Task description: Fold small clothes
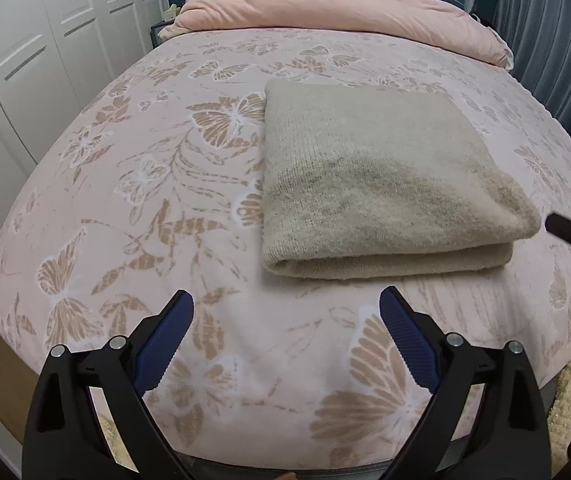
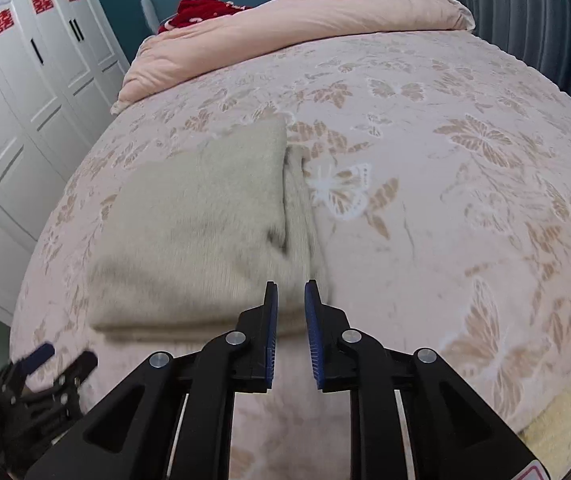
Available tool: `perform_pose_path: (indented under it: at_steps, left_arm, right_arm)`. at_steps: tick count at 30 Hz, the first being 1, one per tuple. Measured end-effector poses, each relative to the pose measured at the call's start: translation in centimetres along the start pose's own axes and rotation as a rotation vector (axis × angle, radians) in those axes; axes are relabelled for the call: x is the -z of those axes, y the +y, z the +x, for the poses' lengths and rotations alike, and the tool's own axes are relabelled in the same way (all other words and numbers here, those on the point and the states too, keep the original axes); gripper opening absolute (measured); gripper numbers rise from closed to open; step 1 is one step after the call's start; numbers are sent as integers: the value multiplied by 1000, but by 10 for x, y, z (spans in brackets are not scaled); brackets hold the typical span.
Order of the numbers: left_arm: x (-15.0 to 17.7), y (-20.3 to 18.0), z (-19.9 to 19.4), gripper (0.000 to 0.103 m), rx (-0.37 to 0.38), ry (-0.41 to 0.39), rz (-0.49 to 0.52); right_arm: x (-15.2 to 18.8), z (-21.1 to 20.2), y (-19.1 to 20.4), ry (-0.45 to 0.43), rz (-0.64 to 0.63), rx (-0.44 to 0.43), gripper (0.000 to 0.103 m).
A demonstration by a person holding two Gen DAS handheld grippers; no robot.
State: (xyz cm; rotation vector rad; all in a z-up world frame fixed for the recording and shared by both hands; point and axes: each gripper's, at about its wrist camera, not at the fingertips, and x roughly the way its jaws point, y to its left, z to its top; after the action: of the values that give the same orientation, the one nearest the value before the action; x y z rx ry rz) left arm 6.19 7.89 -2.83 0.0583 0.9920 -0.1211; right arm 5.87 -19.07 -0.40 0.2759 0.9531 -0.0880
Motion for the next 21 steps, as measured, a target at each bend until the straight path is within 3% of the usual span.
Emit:
perform_pose_path:
  at_steps: [3,7,9,13,21]
  left_arm:
    - [10,-7,0,92,-5,-7,12]
    - [23,-12,-5,95,-20,-15,26]
    - [28,-10,-9,96,-1,-14,-1]
    - [35,-11,-16,96,1,-14,-28]
    - [38,-15,-32,96,-14,-52,-10]
  right_arm:
    - [42,-7,0,10,-2,18,18]
    - [71,-3,-4,63,17,21,24]
    - [78,-4,0,75,7,15,26]
    - [91,-12,11,58,-34,51,44]
    - [88,-32,23,-15,-52,77,61]
